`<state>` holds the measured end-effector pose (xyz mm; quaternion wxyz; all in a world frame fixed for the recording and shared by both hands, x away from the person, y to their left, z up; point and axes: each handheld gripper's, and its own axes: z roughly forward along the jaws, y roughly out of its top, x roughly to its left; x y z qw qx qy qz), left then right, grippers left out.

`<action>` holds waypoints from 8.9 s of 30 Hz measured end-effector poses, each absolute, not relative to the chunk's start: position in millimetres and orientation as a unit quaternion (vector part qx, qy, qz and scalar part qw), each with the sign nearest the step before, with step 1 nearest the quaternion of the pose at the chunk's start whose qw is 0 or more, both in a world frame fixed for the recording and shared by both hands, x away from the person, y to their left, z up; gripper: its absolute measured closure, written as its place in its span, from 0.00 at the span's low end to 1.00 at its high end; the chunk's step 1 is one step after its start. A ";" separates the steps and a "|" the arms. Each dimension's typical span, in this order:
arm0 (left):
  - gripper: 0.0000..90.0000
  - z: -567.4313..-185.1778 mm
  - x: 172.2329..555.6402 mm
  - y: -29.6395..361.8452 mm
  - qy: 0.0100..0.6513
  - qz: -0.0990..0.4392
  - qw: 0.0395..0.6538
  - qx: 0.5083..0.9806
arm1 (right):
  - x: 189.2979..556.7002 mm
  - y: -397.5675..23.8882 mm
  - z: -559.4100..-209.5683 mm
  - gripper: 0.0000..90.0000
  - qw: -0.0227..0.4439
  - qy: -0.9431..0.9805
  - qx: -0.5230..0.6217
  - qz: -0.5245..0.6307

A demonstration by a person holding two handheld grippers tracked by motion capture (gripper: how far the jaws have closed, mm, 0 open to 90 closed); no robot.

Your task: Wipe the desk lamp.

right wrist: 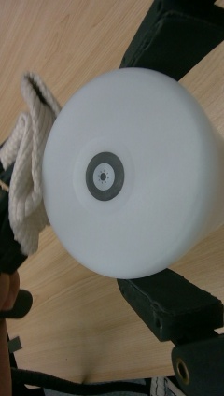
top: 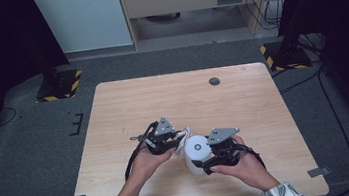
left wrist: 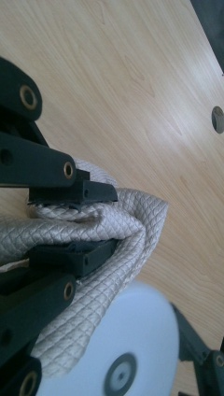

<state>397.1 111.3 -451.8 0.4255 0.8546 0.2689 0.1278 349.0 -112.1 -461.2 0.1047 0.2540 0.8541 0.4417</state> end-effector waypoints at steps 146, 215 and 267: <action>0.82 -494.8 436.1 97.5 0.228 0.004 0.411 0.883 | 351.8 -111.9 -459.5 0.10 0.101 0.867 0.243 0.423; 0.81 -474.6 377.4 172.8 0.277 0.111 0.424 0.855 | 340.3 -126.4 -456.9 0.06 0.099 0.860 0.236 0.441; 0.04 -486.9 408.5 223.2 0.415 0.237 0.390 0.787 | 351.9 -189.5 -507.9 0.08 0.140 0.829 0.378 0.388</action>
